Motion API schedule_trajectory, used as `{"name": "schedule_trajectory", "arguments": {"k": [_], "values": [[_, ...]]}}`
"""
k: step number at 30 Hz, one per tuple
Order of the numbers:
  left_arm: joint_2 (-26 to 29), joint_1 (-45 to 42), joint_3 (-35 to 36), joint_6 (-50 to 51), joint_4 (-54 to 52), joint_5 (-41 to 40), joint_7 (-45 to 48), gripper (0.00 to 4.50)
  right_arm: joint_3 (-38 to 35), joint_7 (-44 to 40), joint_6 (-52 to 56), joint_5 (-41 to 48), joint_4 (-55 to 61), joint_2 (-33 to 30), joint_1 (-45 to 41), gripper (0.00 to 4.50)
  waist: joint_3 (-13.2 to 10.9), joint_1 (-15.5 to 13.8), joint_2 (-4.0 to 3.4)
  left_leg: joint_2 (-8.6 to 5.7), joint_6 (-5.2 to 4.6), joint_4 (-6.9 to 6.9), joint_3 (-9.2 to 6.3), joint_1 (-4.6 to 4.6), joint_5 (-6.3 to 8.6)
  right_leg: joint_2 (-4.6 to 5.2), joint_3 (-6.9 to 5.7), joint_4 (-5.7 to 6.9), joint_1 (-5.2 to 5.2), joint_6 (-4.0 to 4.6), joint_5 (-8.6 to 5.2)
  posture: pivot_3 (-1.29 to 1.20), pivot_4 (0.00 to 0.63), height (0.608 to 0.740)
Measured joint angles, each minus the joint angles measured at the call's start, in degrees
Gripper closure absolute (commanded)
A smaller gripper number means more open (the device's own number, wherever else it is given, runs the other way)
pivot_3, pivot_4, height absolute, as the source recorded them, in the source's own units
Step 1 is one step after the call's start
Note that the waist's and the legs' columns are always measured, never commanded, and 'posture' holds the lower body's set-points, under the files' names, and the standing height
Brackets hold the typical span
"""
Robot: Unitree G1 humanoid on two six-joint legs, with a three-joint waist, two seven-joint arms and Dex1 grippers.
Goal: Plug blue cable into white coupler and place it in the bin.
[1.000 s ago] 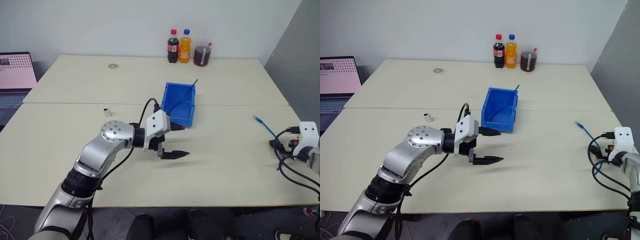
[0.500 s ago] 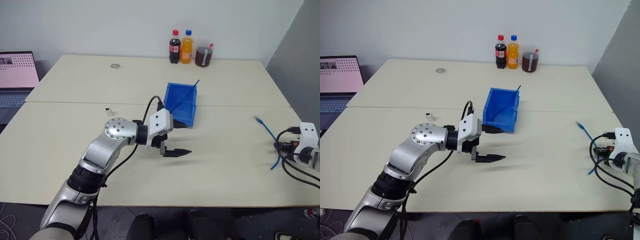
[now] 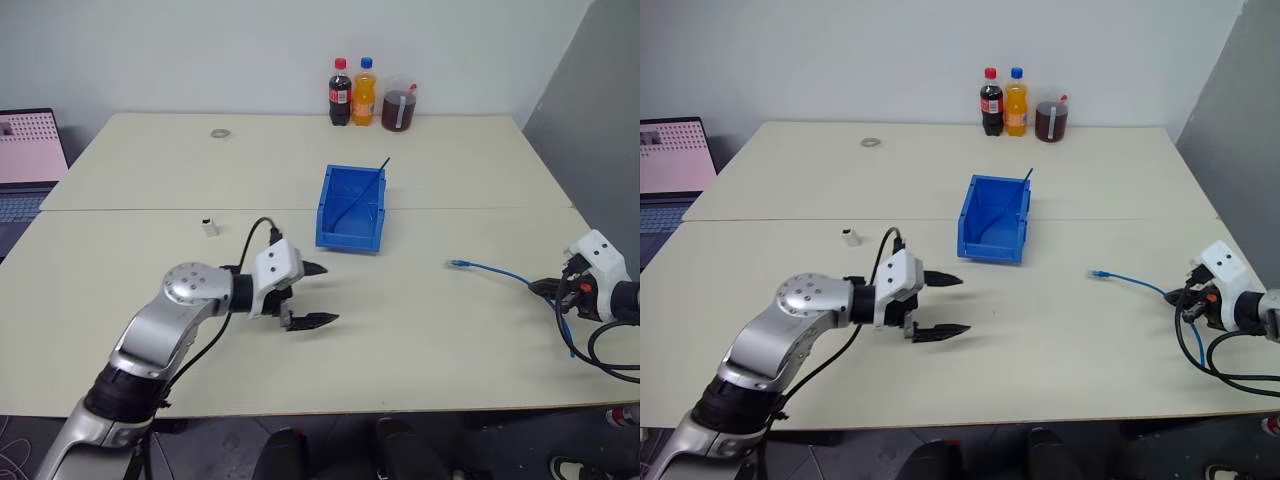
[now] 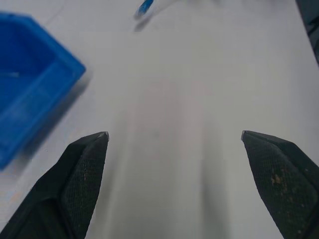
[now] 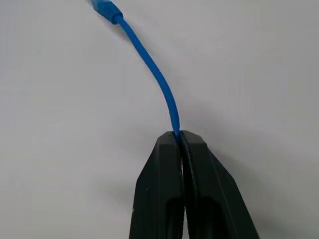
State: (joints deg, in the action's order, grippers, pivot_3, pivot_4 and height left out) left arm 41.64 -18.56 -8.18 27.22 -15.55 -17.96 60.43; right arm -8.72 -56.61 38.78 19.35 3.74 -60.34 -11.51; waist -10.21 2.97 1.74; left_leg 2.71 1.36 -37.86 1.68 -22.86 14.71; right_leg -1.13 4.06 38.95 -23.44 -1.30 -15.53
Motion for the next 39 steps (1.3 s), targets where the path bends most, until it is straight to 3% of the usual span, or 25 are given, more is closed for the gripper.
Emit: {"name": "schedule_trajectory", "arguments": {"k": [3,10,17,23,27,32,38,39], "values": [[3.1,6.6,3.5,-1.1,-0.1,0.5,-0.8,0.0,5.5,-2.0,-3.2,-0.8,5.3,1.5,-1.5,4.45,0.0,0.3,0.03,0.04,0.0,0.01,0.01,0.03,0.0,0.12,0.0,0.02,-0.01,0.0,0.0,0.0,0.15,0.74],[4.4,15.0,13.3,-5.9,6.3,1.4,-4.4,0.0,24.8,0.7,-6.4,-7.9,7.2,19.1,-14.0,4.45,-0.1,0.3,0.05,0.02,0.0,0.0,0.04,-0.07,0.0,0.23,-0.11,0.05,-0.15,0.0,0.01,0.0,0.15,0.74],[5.3,19.6,15.7,-8.5,8.4,1.3,-3.7,0.0,31.8,2.9,-7.0,-12.9,2.1,28.2,-19.6,4.45,-0.1,-1.2,0.11,-0.06,0.0,-0.01,0.18,-0.24,0.01,0.38,-0.15,0.03,-0.33,0.23,0.1,0.0,0.15,0.74],[5.7,21.6,16.1,-10.2,8.8,1.2,-1.7,0.0,33.8,3.0,-7.1,-14.4,-2.3,31.8,-21.3,4.45,-0.1,-1.2,0.1,0.0,0.0,0.0,0.15,-0.22,0.01,0.38,-0.24,0.08,-0.33,0.26,0.08,0.0,0.15,0.74],[5.7,21.7,16.1,-11.2,9.0,1.3,-1.1,0.0,33.9,2.9,-7.1,-15.5,-3.7,32.5,-22.2,3.63,-0.1,-1.2,0.1,0.01,0.0,0.0,0.13,-0.21,0.01,0.35,-0.26,0.1,-0.33,0.27,0.08,0.0,0.15,0.74],[5.5,19.8,14.4,-11.4,9.6,1.5,-0.8,0.0,33.8,0.8,-6.6,-15.1,-2.5,31.7,-22.2,2.19,-0.1,-1.2,0.1,-0.01,0.0,-0.01,0.13,-0.22,0.01,0.33,-0.27,0.1,-0.33,0.27,0.09,0.0,0.15,0.74],[4.2,13.8,9.6,-10.6,11.8,3.3,-1.0,0.0,31.9,-4.5,-2.7,-11.0,6.2,25.0,-20.5,0.56,-0.1,-1.4,0.11,-0.07,0.0,-0.01,0.11,-0.23,0.01,0.3,-0.28,0.09,-0.29,0.26,0.08,0.0,0.15,0.74],[4.1,13.0,8.9,-10.1,11.8,3.6,-1.0,0.0,31.7,-5.8,-1.9,-9.9,8.0,23.7,-20.1,0.56,-0.1,-1.4,0.11,-0.08,0.0,-0.01,0.1,-0.23,0.01,0.3,-0.3,0.09,-0.28,0.25,0.08,0.0,0.15,0.74]]}}
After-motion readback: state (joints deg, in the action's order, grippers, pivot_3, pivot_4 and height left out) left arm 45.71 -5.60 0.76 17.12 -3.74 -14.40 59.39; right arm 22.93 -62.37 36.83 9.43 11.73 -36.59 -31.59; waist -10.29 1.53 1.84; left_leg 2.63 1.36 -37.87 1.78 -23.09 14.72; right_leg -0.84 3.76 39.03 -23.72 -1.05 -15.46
